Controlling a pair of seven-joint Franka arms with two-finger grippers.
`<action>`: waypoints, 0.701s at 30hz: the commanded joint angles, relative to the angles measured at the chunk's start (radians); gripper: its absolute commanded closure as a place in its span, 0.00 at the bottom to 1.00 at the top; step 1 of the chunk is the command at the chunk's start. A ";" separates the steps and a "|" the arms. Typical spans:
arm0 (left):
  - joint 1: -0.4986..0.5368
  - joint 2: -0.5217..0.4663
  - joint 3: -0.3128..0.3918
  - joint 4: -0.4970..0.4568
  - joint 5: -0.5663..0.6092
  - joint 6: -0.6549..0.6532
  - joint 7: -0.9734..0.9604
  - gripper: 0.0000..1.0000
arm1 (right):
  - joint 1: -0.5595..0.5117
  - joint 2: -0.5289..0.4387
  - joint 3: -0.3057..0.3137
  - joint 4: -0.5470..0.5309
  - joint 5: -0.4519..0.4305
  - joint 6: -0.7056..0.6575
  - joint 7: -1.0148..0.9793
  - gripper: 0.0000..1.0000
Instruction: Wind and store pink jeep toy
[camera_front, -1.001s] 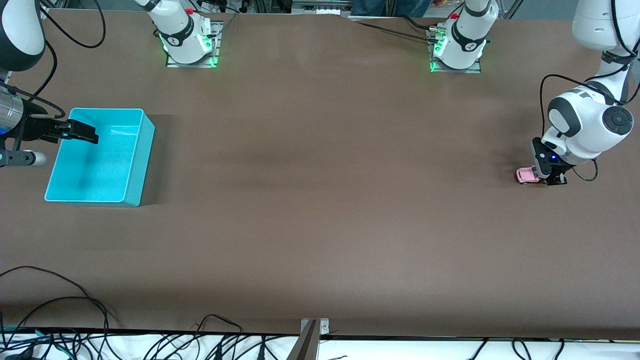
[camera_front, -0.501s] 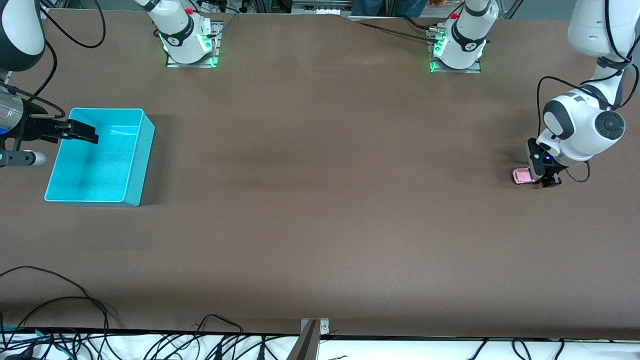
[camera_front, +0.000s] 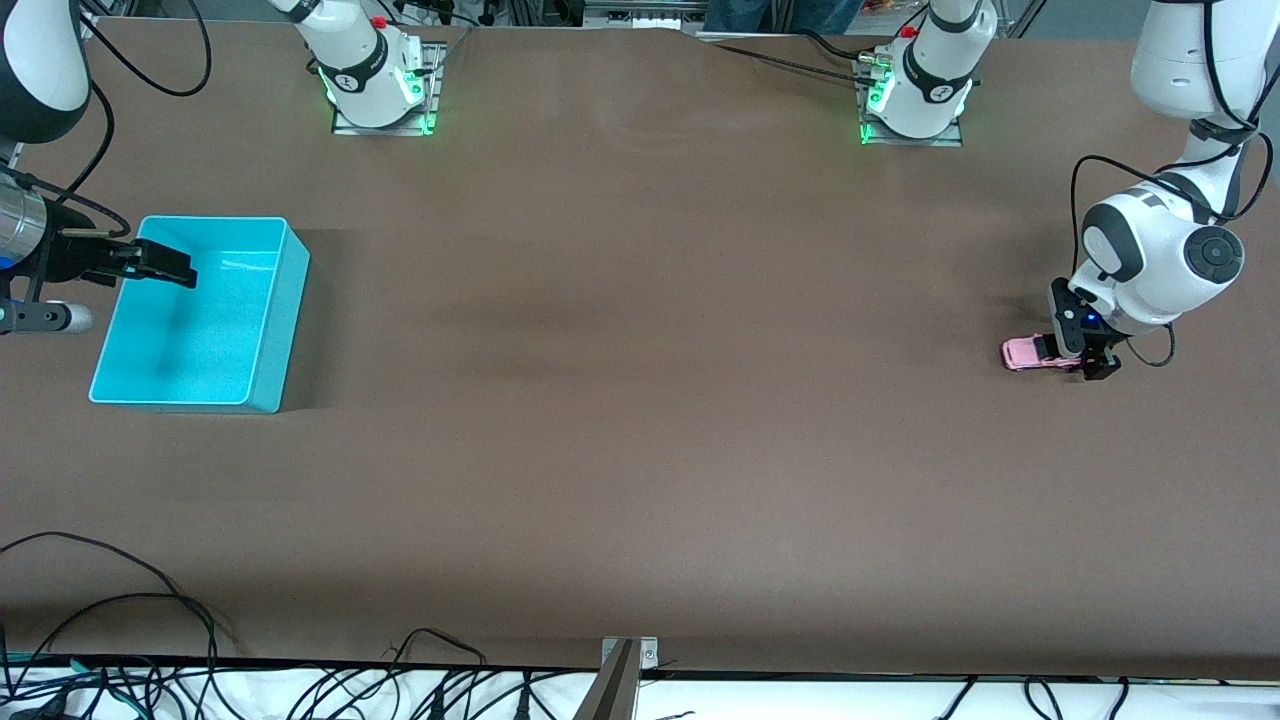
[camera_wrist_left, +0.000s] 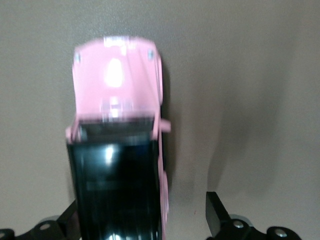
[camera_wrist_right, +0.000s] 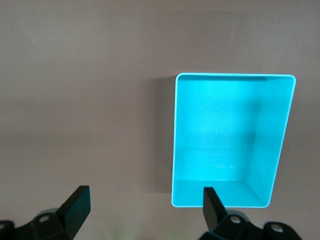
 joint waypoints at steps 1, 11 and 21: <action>-0.012 0.009 0.007 0.017 -0.047 -0.005 0.040 0.00 | -0.006 -0.009 0.004 -0.013 -0.012 0.010 0.010 0.00; -0.012 0.009 0.007 0.017 -0.047 -0.007 0.040 0.00 | -0.006 -0.009 0.006 -0.013 -0.012 0.010 0.010 0.00; -0.019 -0.012 0.005 0.017 -0.047 -0.007 0.035 0.00 | -0.006 -0.009 0.004 -0.013 -0.012 0.010 0.010 0.00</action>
